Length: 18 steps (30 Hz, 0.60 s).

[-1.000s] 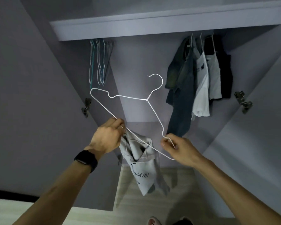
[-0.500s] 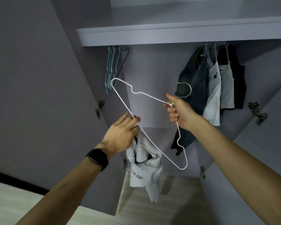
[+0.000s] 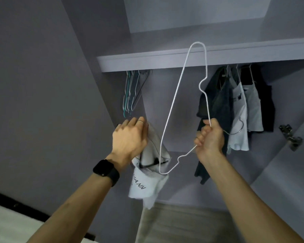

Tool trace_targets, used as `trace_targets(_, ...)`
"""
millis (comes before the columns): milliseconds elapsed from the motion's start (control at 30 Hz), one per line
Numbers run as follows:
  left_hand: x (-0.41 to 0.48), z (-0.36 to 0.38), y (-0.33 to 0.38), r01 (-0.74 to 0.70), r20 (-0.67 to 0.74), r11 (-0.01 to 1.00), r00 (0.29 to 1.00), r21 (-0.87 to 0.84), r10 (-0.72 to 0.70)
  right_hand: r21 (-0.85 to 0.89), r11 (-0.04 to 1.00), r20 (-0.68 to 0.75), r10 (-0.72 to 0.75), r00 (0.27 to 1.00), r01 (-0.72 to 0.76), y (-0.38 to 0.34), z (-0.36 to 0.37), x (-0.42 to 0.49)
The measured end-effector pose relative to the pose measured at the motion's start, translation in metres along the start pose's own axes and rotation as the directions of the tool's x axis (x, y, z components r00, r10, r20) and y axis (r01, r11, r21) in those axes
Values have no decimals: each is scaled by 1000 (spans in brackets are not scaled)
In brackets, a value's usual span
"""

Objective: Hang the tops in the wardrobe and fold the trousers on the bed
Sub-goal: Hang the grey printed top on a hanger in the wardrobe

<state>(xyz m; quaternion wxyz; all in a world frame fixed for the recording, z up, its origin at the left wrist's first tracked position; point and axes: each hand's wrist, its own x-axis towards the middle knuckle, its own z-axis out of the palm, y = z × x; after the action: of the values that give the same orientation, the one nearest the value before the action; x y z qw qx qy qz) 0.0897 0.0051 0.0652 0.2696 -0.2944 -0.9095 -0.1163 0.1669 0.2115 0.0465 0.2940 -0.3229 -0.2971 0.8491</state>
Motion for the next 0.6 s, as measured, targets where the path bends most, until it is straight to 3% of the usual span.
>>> trace_targets(200, 23, -8, -2, 185, 195, 965, 970, -186, -148, 126, 984, 75, -135, 988, 125, -11, 39, -4)
trace_targets(333, 37, -19, 1, 202, 173, 957, 971, -210, -168, -55, 942, 167, -317, 934, 330, 6, 57, 9)
trace_targets(433, 44, -29, -12, 215, 117, 959, 974, -183, -196, -344, 776, 322, -431, 843, 529, 22, 33, 24)
trace_targets(600, 52, -38, -43, 258, 36, 965, 966, -54, -256, -592, 485, 503, -401, 765, 643, 12, -8, 57)
